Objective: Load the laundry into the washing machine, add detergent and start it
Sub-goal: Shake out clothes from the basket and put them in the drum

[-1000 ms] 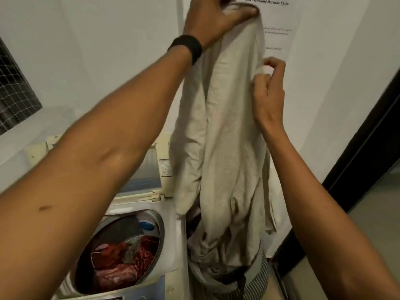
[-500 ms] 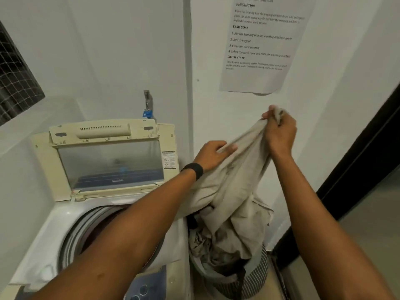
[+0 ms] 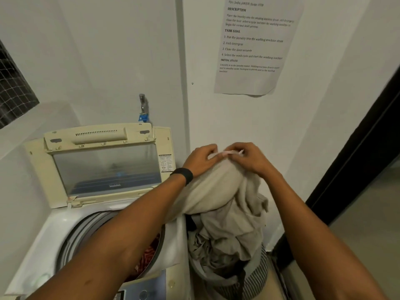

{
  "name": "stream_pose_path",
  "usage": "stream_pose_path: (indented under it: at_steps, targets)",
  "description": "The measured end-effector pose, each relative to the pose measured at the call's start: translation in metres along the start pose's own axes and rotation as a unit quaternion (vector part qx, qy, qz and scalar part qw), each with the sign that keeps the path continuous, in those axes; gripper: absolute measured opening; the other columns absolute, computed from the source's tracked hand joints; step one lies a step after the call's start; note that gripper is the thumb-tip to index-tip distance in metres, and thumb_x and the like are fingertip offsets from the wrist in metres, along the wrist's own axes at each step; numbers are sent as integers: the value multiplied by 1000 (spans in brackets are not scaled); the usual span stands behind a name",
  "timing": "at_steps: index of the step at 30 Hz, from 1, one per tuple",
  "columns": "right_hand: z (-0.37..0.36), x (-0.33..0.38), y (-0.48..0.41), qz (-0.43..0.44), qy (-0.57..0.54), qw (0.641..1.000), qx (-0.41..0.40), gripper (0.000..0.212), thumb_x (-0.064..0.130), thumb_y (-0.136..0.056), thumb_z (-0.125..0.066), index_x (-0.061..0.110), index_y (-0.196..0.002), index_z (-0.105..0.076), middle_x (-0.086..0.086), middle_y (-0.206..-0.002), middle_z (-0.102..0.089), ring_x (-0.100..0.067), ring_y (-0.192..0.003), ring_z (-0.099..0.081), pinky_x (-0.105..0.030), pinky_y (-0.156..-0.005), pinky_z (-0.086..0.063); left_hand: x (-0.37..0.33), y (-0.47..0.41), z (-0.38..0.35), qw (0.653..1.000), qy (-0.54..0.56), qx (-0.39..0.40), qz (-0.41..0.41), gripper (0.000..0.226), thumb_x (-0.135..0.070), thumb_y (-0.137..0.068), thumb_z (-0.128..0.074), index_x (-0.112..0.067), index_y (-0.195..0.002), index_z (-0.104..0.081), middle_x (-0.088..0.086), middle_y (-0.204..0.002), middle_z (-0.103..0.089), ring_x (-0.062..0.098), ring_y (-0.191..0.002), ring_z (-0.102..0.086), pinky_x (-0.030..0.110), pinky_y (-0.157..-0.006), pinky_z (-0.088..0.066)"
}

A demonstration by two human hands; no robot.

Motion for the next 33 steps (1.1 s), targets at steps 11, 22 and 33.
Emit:
stream_pose_path:
  at_steps: [11,22,33]
  targets:
    - [50,-53,36,-152,-167,939,-261,38,50,-96,-65,21,-75,-76,12,-60,-62,-3,-63,-56,-25,-72,-45,69,25,22,995,52,37,79,33,-39,-98,-69,-15,-79,-56,-7,-70,-49,8,-65,-44,29,-67,-36]
    - [-35,-8,0,3,-71,997,35,58,31,-86,-82,33,-138,-57,7,-130,-60,-4,-116,-58,-23,-96,-49,-10,2,12,997,65,19,-25,28,-44,-101,-64,-21,-87,-73,-5,-82,-72,10,-79,-66,35,-76,-50]
    - [36,-45,26,-50,-112,976,-179,22,31,-100,-65,24,-81,-71,17,-72,-67,2,-70,-59,-17,-66,-43,42,14,41,998,52,10,36,57,-49,-89,-77,-19,-58,-40,-8,-56,-31,7,-52,-32,26,-56,-23]
Point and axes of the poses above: each hand's wrist, its own y-axis away from the middle knuckle, its own z-axis out of the back of the hand, x = y × z, the point moved 8 cm from there along -y, towards the middle knuckle
